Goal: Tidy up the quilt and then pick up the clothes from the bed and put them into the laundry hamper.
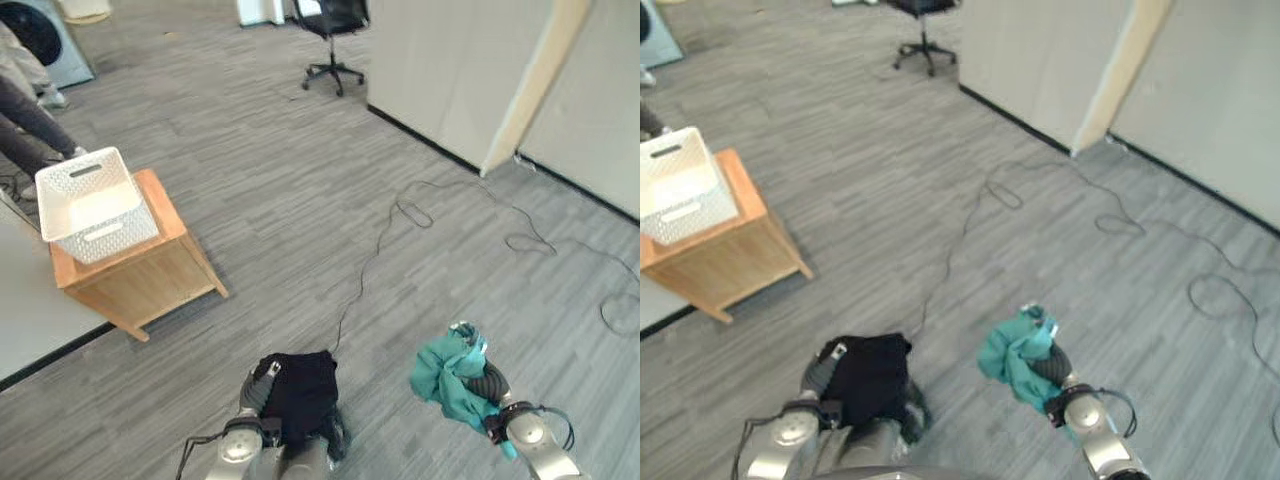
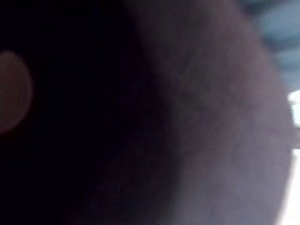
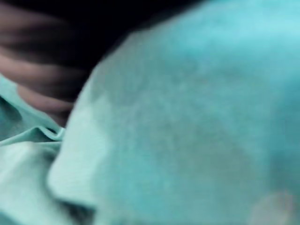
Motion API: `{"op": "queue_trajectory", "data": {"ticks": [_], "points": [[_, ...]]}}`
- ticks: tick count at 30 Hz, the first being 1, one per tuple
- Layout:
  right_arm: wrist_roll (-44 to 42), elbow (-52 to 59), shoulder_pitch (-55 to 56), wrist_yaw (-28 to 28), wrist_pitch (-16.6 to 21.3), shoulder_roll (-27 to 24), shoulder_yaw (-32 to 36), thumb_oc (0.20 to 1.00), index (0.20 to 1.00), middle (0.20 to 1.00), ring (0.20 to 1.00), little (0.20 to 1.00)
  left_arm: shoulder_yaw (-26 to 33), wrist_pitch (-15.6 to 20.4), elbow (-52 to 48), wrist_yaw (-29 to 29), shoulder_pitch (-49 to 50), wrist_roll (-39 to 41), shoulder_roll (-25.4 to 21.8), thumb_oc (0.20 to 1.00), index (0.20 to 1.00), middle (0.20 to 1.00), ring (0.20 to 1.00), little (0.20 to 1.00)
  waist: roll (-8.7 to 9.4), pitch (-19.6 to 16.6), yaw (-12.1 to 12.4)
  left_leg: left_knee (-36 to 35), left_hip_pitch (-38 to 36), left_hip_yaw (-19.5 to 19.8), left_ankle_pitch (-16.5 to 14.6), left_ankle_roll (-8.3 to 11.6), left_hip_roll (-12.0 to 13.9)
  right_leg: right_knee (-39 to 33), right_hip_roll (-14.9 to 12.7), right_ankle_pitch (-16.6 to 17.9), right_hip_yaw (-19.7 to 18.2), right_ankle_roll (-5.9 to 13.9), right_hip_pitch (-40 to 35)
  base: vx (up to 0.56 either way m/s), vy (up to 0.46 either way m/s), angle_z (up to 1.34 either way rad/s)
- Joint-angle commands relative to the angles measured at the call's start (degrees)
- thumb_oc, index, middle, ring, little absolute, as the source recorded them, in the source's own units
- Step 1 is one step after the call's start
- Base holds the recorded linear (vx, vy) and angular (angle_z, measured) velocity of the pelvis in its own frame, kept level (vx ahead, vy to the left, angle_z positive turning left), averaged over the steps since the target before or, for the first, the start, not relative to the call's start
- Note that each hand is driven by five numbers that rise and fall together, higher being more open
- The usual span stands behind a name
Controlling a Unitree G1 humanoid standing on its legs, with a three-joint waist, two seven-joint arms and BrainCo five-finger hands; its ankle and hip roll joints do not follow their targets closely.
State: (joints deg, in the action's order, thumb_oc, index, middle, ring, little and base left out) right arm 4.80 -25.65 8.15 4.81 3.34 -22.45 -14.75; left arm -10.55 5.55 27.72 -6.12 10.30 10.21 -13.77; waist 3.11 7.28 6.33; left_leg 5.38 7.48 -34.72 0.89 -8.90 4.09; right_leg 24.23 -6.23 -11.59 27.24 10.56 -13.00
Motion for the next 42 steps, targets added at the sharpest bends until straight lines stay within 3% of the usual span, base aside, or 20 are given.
{"op": "queue_trajectory", "data": {"ticks": [1, 4, 7, 10, 12, 14, 16, 18, 20, 22, 25, 26, 29, 30, 31, 32, 36, 38, 41, 42], "points": [[1.0, 4.7, -6.4, 1.0, 2.7, 1.2, 3.6, 0.200, 0.200, 0.200, 0.200, 0.200, 0.6, 1.9, -6.7, -1.1, -5.3, -0.7, -4.9, 0.200, 0.200, 0.200, 0.200, 0.200, -0.25, 3.1, 0.3, -9.5, -7.6, 6.3, -0.3, 4.77, -2.8, 13.7, -4.8, 20.8, -8.2, 4.44, 6.9, 1.00, 0.226, 1.01], [0.6, 4.9, -5.3, 1.0, 2.7, 1.2, 4.5, 0.200, 0.200, 0.200, 0.200, 0.200, 0.2, 1.5, -6.5, -1.0, -6.8, -2.7, -5.7, 0.200, 0.200, 0.200, 0.200, 0.200, -1.61, 3.8, -2.8, -10.4, -12.0, 11.3, -2.0, 4.71, -2.8, 11.9, -5.2, 16.8, -9.1, 3.04, 13.8, 0.63, 0.039, 1.60], [0.1, 5.2, -3.5, 0.9, 2.5, 0.7, 5.5, 0.200, 0.200, 0.200, 0.200, 0.200, -1.0, 1.8, -6.7, -0.4, -8.3, -3.8, -6.2, 0.200, 0.200, 0.200, 0.200, 0.200, -2.30, 4.5, -6.0, -10.4, -16.7, 17.7, -5.1, 7.21, -3.3, -6.2, -7.0, 14.0, -9.9, 0.82, 18.9, 0.72, -0.147, 1.50], [0.4, 5.1, -2.2, 0.6, 1.6, 2.1, 6.7, 0.200, 0.200, 0.200, 0.200, 0.200, 0.0, 2.3, -5.8, -0.1, -8.1, -6.6, -6.3, 0.200, 0.200, 0.200, 0.200, 0.200, -2.65, 4.2, -8.6, -10.4, -24.8, 22.6, -10.7, 12.91, 0.4, -29.2, -12.2, 20.9, -10.2, 4.44, 24.7, 1.14, -0.371, 1.97], [1.6, 6.3, -1.2, 0.2, 1.4, 2.3, 6.6, 0.200, 0.200, 0.200, 0.200, 0.200, 0.2, 2.6, -4.8, -0.1, -8.1, -7.9, -6.5, 0.200, 0.200, 0.200, 0.200, 0.200, -2.85, 3.5, -8.7, -10.3, -28.7, 24.5, -10.0, 15.06, 2.7, -29.2, -11.5, 21.7, -11.6, 4.44, 25.6, 1.03, -0.408, 1.05], [1.9, 5.7, -1.6, -0.5, 1.4, 1.5, 5.5, 0.200, 0.200, 0.200, 0.200, 0.200, -0.4, 2.6, -3.4, 0.0, -7.2, -6.9, -5.6, 0.200, 0.200, 0.200, 0.200, 0.200, -3.41, 3.7, -9.2, 1.6, -27.3, 26.3, -4.3, 16.66, 6.5, -26.9, -9.2, 23.2, -13.6, 4.16, 21.7, 0.80, -0.381, 0.89], [0.1, 6.0, -2.5, -0.7, 1.9, -0.1, 4.3, 0.200, 0.200, 0.200, 0.200, 0.200, -0.8, 1.7, -3.7, 0.1, -6.8, -5.3, -5.3, 0.200, 0.200, 0.200, 0.200, 0.200, -3.02, 4.5, -8.5, 23.9, -17.8, 27.7, 6.4, 16.13, 10.4, -25.7, -6.3, 20.1, -14.1, -0.53, 18.4, 0.54, -0.441, 1.19], [-1.2, 6.7, -3.3, -0.6, 2.3, -1.1, 3.8, 0.200, 0.200, 0.200, 0.200, 0.200, -0.6, 1.2, -5.5, 0.5, -6.1, -3.9, -5.6, 0.200, 0.200, 0.200, 0.200, 0.200, -2.95, 5.2, -7.8, 33.3, -11.7, 28.4, 9.3, 15.03, 11.9, -25.8, -4.6, 18.2, -12.0, -3.15, 16.0, 0.47, -0.468, 0.38], [-1.7, 6.9, -5.5, 0.3, 2.5, -2.3, 3.2, 0.200, 0.200, 0.200, 0.200, 0.200, -1.0, 1.5, -6.7, 1.0, -5.9, -2.4, -5.8, 0.200, 0.200, 0.200, 0.200, 0.200, -1.52, 7.6, -5.6, 44.0, -3.4, 26.8, 5.3, 13.67, 12.9, -27.0, -2.3, 15.0, -10.8, -5.44, 10.9, 0.60, -0.452, -0.22], [-1.3, 5.6, -8.1, -0.7, 2.1, -2.6, 1.6, 0.200, 0.200, 0.200, 0.200, 0.200, -1.1, 1.8, -8.8, 1.7, -4.9, -1.6, -5.6, 0.200, 0.200, 0.200, 0.200, 0.200, -0.19, 8.0, -2.1, 38.2, 4.4, 22.5, -1.3, 12.99, 6.8, -29.0, -1.0, 12.7, -10.3, -5.14, 5.7, 0.70, -0.122, -0.22], [-0.9, 4.4, -9.0, -1.3, 2.9, -2.6, 0.7, 0.200, 0.200, 0.200, 0.200, 0.200, -1.3, 2.3, -10.2, 2.6, -4.5, -0.8, -4.7, 0.200, 0.200, 0.200, 0.200, 0.200, 0.32, 6.9, 0.4, 20.5, 5.3, 15.5, -1.3, 12.02, 5.1, -28.8, -0.5, 10.2, -8.4, -3.83, 2.9, 0.56, 0.021, -0.18], [0.0, 4.2, -9.2, -1.3, 3.2, -2.7, 0.8, 0.200, 0.200, 0.200, 0.200, 0.200, -1.2, 2.3, -11.2, 3.5, -4.0, -0.1, -4.6, 0.200, 0.200, 0.200, 0.200, 0.200, -0.40, 5.6, 0.8, 9.9, 5.6, 6.6, -0.1, 13.29, 6.7, -28.6, 1.6, 7.3, -5.9, -3.25, -0.4, 0.69, 0.012, -0.27], [0.9, 4.4, -9.4, -0.8, 3.6, -2.4, 1.6, 0.200, 0.200, 0.200, 0.200, 0.200, -1.1, 1.6, -12.2, 4.3, -4.2, -0.4, -4.4, 0.200, 0.200, 0.200, 0.200, 0.200, -0.46, 4.7, -0.1, 0.5, 1.1, -6.9, 4.4, 13.72, 8.7, -26.0, 3.2, 5.5, -2.2, -2.45, -1.6, 0.61, 0.025, 0.48], [1.8, 5.4, -9.8, -1.6, 3.4, -2.1, 1.1, 0.200, 0.200, 0.200, 0.200, 0.200, -0.8, 1.4, -12.9, 4.6, -4.0, -0.7, -4.8, 0.200, 0.200, 0.200, 0.200, 0.200, -0.12, 3.4, 0.8, -2.6, -2.9, -9.2, 2.3, 10.37, 6.0, -19.1, 3.2, 7.9, 0.5, -0.80, -1.1, 0.52, 0.100, 0.39], [1.9, 5.4, -9.7, -1.6, 3.4, -2.0, 1.0, 0.200, 0.200, 0.200, 0.200, 0.200, -0.8, 1.3, -13.0, 4.6, -3.9, -0.7, -4.9, 0.200, 0.200, 0.200, 0.200, 0.200, -0.10, 3.4, 0.6, -3.2, -3.1, -9.2, 2.1, 9.90, 5.4, -18.3, 2.8, 7.7, 0.6, -0.31, -0.9, 0.81, 0.269, 0.61], [3.1, 4.7, -10.6, -2.2, 3.4, -0.5, -0.9, 0.200, 0.200, 0.200, 0.200, 0.200, -1.0, 1.4, -10.9, 3.3, -4.4, -0.8, -4.8, 0.200, 0.200, 0.200, 0.200, 0.200, 0.89, 3.3, 1.3, -4.9, -5.2, -5.0, -1.1, 6.34, 0.8, -1.2, -2.3, 16.6, 1.6, 4.44, 1.6, 0.43, 0.217, 0.84], [3.1, 5.4, -11.1, -2.3, 2.9, 0.8, -1.4, 0.200, 0.200, 0.200, 0.200, 0.200, -0.8, 1.2, -9.5, 1.8, -6.3, -1.7, -6.2, 0.200, 0.200, 0.200, 0.200, 0.200, -0.38, 3.9, -1.0, -8.6, -10.5, -0.1, -1.7, 4.74, 0.0, 18.0, -7.9, 21.3, -1.2, 4.44, 11.3, 0.54, 0.048, 1.61], [3.2, 6.3, -10.1, -1.9, 3.0, 0.3, -0.7, 0.200, 0.200, 0.200, 0.200, 0.200, -0.8, 1.1, -8.9, 1.4, -6.7, -2.3, -7.2, 0.200, 0.200, 0.200, 0.200, 0.200, -1.15, 4.1, -2.5, -9.8, -12.7, 4.2, -2.5, 4.69, -0.7, 17.8, -9.7, 18.9, -3.2, 4.44, 13.7, 0.42, -0.051, 1.46], [1.6, 6.8, -6.9, -0.6, 2.6, -0.9, 2.1, 0.200, 0.200, 0.200, 0.200, 0.200, -1.0, 1.2, -8.8, 2.2, -6.4, -2.3, -8.1, 0.200, 0.200, 0.200, 0.200, 0.200, -1.10, 4.3, -4.8, -10.3, -14.5, 12.3, -2.8, 8.08, -0.4, -10.6, -8.8, 15.5, -9.5, 1.18, 17.4, 0.51, -0.349, 1.61], [1.6, 6.8, -6.8, -0.6, 2.6, -0.9, 2.1, 0.200, 0.200, 0.200, 0.200, 0.200, -1.1, 1.2, -8.8, 2.2, -6.3, -2.3, -8.1, 0.200, 0.200, 0.200, 0.200, 0.200, -1.36, 4.3, -5.2, -10.3, -14.6, 12.8, -2.8, 8.19, -0.1, -11.8, -8.4, 15.9, -8.7, 1.15, 16.4, 0.38, -0.242, 2.26]]}}
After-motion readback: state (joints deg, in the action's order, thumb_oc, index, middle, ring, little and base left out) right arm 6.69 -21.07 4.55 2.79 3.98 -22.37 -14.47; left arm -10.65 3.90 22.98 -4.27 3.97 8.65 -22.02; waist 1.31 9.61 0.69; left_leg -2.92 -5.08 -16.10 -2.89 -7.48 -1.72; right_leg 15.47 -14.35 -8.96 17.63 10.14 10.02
